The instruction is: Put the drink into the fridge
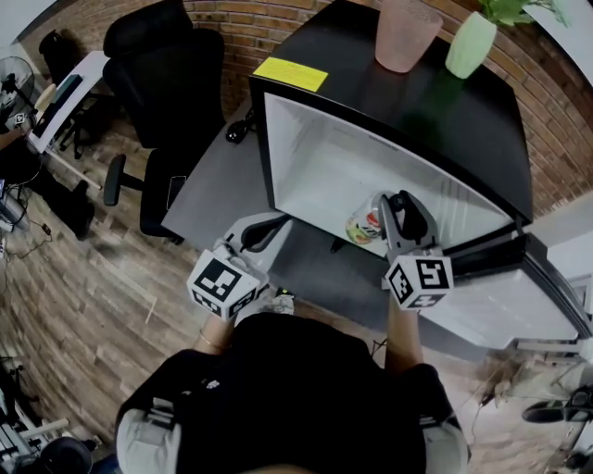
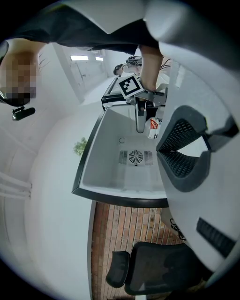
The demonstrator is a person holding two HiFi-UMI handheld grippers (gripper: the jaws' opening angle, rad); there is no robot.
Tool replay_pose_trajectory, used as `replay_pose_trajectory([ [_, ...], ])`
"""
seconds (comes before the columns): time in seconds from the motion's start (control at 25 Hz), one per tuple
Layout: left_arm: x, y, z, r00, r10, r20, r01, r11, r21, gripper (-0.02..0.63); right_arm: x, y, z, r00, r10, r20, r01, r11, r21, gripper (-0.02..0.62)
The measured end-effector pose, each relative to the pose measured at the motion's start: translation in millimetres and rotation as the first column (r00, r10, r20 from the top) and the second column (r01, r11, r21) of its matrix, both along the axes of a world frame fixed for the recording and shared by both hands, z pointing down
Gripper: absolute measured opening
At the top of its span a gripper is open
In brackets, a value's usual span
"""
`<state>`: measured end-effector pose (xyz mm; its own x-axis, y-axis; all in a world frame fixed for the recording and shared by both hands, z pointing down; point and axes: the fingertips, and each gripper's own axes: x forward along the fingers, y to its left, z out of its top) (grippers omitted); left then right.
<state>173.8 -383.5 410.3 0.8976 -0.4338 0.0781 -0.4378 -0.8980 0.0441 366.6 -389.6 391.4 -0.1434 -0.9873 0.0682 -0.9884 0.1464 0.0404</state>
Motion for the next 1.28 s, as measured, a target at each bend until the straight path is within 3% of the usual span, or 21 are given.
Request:
replay_pose_trajectory([
  [0.64, -2.2, -30.9, 7.3, 1.0, -0.002, -0.005, 0.002, 1.0, -0.011, -0.003, 15.8, -41.0, 20.5, 0.999, 0.039, -0.018, -0.04, 0.998, -0.046, 0.153],
  [1.28, -9.8, -39.4, 14.1, 1.0, -0.011, -0.009, 0.01, 0.999, -0.031, -0.003, 19.6, -47.9, 33.3, 0.997, 0.061, -0.053, -0.065, 0.996, -0.067, 0.155],
])
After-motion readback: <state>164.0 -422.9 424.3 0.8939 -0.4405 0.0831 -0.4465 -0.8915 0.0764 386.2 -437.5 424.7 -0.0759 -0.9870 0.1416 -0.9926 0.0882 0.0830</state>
